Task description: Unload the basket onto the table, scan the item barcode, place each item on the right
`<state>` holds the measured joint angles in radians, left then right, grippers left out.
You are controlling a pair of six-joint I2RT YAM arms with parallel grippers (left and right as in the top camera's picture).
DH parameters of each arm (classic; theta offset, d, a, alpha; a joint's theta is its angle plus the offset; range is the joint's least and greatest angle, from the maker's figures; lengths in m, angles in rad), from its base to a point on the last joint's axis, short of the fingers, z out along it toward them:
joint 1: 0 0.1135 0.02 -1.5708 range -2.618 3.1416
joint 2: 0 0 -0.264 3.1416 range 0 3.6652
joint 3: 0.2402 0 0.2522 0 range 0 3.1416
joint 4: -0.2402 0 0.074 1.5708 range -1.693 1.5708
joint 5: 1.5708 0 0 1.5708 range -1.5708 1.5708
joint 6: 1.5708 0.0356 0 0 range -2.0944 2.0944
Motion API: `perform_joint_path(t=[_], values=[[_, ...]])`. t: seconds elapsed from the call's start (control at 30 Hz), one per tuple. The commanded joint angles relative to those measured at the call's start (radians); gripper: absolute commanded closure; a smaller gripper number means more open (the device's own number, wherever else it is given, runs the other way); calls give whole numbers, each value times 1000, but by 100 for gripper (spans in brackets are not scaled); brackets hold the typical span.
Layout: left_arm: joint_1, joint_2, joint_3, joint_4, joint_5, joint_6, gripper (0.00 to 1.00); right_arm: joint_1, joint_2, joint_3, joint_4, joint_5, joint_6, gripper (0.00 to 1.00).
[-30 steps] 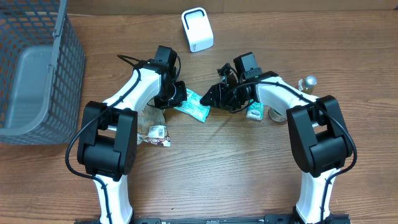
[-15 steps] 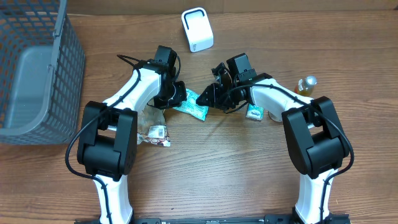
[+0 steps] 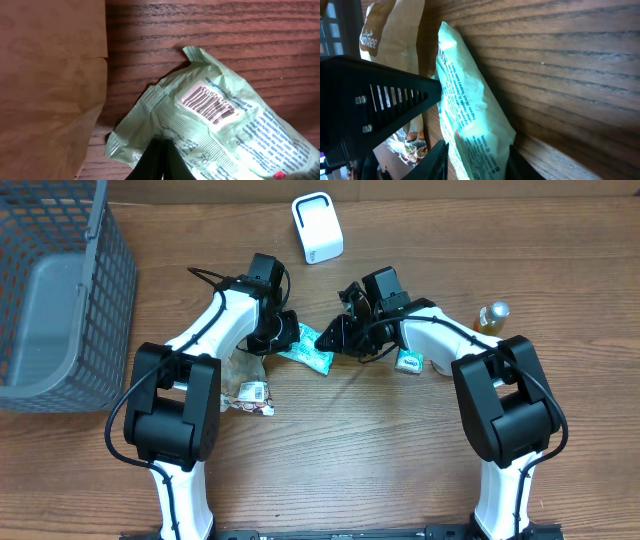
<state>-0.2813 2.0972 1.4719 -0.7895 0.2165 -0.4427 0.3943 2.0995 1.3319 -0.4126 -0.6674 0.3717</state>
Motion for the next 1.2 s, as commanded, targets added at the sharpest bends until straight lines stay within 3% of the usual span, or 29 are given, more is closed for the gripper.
perform_joint_path(t=[0.0, 0.47, 0.6, 0.83, 0.9, 0.93, 1.17], values=[[-10, 30, -44, -6, -17, -7, 95, 48, -10, -3, 12, -52, -2, 72], [-10, 30, -44, -1, -17, -6, 96, 59, -10, -3, 18, -5, -6, 78], [-10, 30, -44, 0, -17, -6, 95, 76, -10, -3, 18, 8, -32, 84], [-10, 30, -44, 5, -10, -6, 95, 93, -10, -3, 11, 14, -92, 85], [-10, 30, -42, 9, 11, -6, 95, 86, -10, -3, -4, 14, -92, 96], [-10, 29, -37, 12, 26, -1, 95, 80, -10, -3, -9, 14, -92, 96], [35, 27, 143, -78, 148, 43, 92, 14, -28, -1, -53, 14, -93, 96]])
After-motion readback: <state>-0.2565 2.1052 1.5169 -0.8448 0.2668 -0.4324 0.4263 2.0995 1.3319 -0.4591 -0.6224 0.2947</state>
